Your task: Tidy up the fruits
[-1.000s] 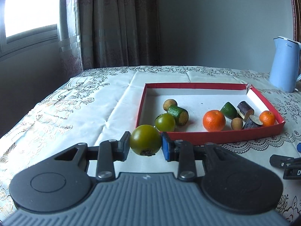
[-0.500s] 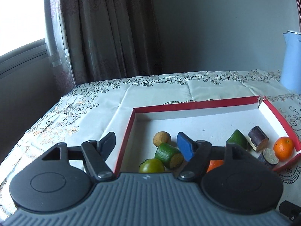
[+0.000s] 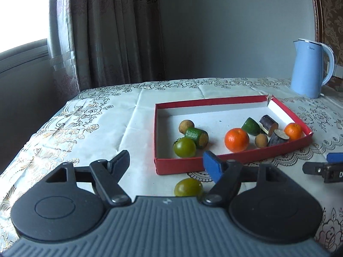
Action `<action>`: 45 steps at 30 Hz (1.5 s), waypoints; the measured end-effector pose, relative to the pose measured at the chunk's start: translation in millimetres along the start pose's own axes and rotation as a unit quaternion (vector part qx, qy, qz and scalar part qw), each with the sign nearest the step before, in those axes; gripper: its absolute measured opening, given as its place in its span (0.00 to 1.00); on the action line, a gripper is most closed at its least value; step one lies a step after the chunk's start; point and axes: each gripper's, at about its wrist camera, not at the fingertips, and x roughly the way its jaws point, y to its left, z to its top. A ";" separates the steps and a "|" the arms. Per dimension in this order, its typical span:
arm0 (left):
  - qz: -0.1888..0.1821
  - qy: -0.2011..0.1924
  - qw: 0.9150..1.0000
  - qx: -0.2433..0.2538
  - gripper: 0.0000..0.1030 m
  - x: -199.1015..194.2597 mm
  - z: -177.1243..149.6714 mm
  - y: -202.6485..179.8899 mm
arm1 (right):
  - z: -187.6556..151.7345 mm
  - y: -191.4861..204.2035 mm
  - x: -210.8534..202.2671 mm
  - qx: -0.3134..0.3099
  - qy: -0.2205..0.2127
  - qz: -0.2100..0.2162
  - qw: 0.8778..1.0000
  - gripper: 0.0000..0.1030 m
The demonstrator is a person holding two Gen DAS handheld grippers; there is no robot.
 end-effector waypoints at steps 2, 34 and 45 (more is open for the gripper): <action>0.001 0.007 1.000 0.016 0.71 2.7 -7.8 -6.5 | 0.1 -0.8 -0.1 0.002 -0.001 0.001 1.000 1.00; 0.027 -0.014 0.999 -0.014 0.75 65.9 32.2 -40.0 | -0.3 -3.5 -1.5 0.011 -0.004 0.008 1.000 1.00; 0.101 -0.002 0.995 -0.015 1.00 33.2 24.8 -41.6 | -0.4 -3.2 -1.6 0.010 -0.004 0.007 1.000 1.00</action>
